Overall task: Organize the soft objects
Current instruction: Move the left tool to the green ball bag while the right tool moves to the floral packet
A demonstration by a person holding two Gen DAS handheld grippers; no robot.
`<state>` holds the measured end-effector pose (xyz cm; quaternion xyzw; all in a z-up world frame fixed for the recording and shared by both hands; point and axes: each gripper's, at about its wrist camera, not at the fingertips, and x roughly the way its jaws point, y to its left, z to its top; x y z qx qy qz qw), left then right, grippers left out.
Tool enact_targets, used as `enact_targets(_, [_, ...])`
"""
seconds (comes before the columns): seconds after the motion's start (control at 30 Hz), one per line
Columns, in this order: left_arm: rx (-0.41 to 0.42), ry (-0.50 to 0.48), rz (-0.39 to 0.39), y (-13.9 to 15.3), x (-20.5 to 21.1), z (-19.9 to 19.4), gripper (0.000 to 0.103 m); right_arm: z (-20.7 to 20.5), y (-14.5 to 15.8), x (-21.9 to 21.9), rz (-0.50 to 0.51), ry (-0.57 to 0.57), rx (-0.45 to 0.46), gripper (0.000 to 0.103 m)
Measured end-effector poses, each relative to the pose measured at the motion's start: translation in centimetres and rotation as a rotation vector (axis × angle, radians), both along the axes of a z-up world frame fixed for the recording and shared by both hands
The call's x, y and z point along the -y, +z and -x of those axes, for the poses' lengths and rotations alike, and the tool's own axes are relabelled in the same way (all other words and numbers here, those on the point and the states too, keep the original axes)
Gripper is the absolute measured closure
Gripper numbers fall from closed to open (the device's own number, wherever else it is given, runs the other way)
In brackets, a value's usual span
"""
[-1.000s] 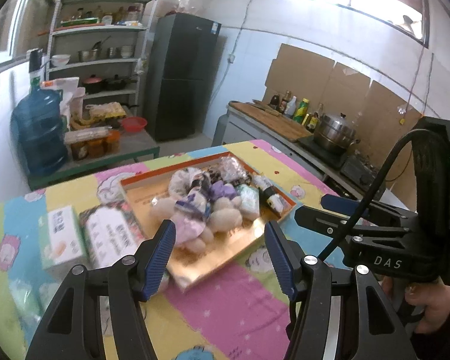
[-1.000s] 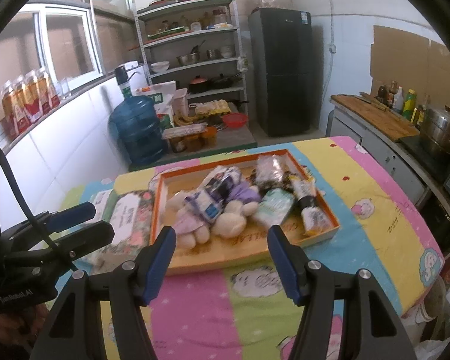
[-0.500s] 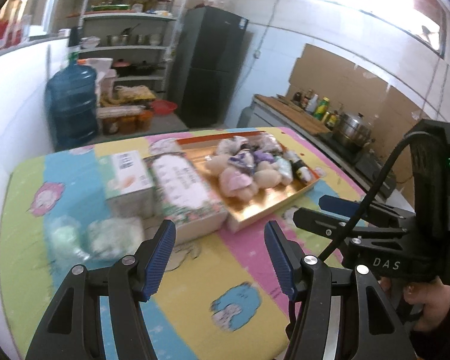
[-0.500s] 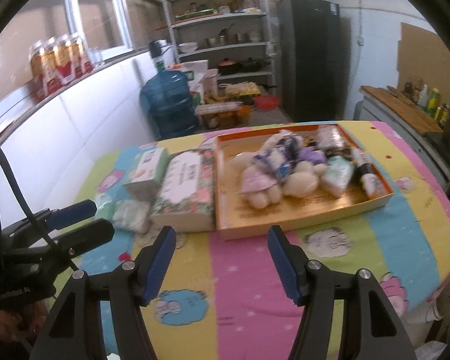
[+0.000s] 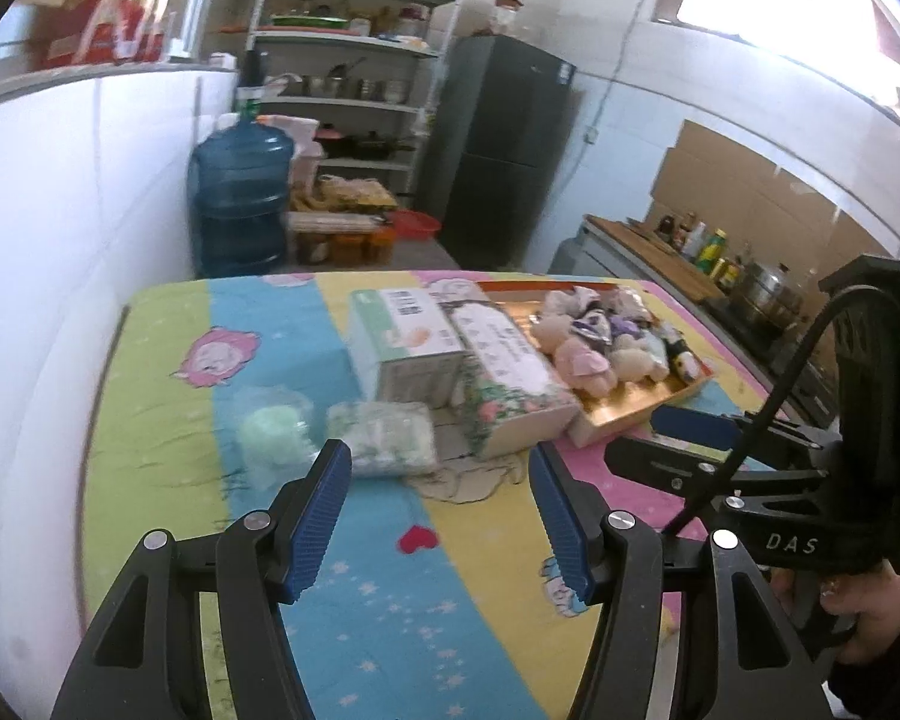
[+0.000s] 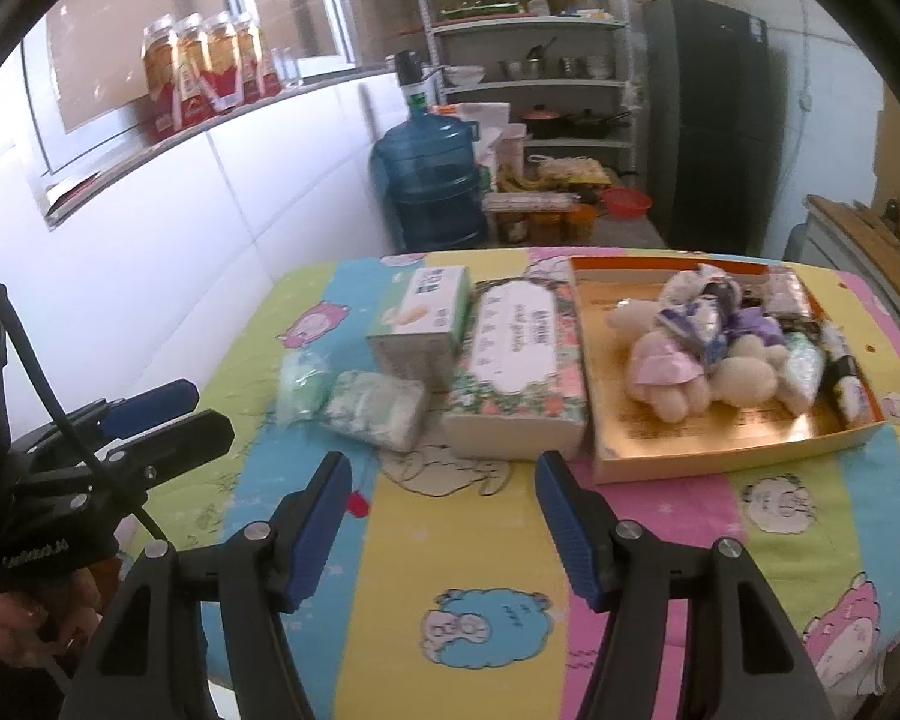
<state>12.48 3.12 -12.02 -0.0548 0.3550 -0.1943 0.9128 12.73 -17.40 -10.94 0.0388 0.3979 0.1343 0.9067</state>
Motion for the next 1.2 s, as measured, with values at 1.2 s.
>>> enact_targets(1.2, [-0.16, 0.261, -0.034, -9.3, -3.5, -11.6, 0.039, -5.1, -3.0, -5.4, 0.008, 0.239, -0.074, 0.04])
